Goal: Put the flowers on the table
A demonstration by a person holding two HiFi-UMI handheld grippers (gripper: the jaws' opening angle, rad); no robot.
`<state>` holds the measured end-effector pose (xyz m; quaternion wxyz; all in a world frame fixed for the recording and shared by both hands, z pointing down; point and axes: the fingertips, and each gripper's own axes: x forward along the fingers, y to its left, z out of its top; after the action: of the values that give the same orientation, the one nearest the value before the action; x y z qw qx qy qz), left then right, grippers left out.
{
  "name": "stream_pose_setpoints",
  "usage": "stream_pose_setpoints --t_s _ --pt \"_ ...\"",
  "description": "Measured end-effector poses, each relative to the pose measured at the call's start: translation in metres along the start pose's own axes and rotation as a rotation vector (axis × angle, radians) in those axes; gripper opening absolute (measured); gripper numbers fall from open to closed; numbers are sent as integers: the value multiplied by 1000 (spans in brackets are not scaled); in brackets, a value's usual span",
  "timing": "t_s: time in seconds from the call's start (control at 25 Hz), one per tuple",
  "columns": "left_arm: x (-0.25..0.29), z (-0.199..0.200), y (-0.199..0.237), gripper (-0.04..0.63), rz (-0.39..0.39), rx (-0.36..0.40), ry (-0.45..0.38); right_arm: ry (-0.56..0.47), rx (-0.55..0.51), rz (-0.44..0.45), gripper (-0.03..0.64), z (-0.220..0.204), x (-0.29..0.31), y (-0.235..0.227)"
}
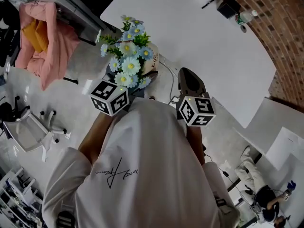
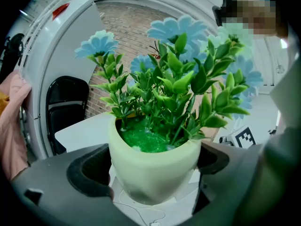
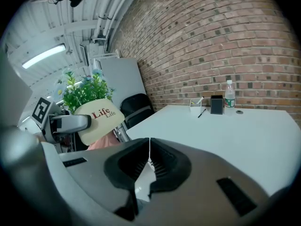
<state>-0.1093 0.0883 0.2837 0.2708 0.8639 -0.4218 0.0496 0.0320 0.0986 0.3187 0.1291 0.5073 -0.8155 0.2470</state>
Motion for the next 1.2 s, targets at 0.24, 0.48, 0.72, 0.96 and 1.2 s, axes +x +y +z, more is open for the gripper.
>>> stream_pose_setpoints --t_s 0.24,0.48,0.72,0.96,1.2 --pt "24 32 37 555 -27 -8 4 -4 4 -18 25 33 39 5" --pt "51 41 69 555 -45 -21 29 -19 29 -19 25 49 72 10" --pt "74 51 96 555 -77 -27 57 1 65 -60 25 50 96 6" --pt "96 64 127 555 -106 -36 81 27 78 -102 25 56 125 0" --pt "114 69 148 555 -127 -28 107 58 82 -109 25 50 147 1"
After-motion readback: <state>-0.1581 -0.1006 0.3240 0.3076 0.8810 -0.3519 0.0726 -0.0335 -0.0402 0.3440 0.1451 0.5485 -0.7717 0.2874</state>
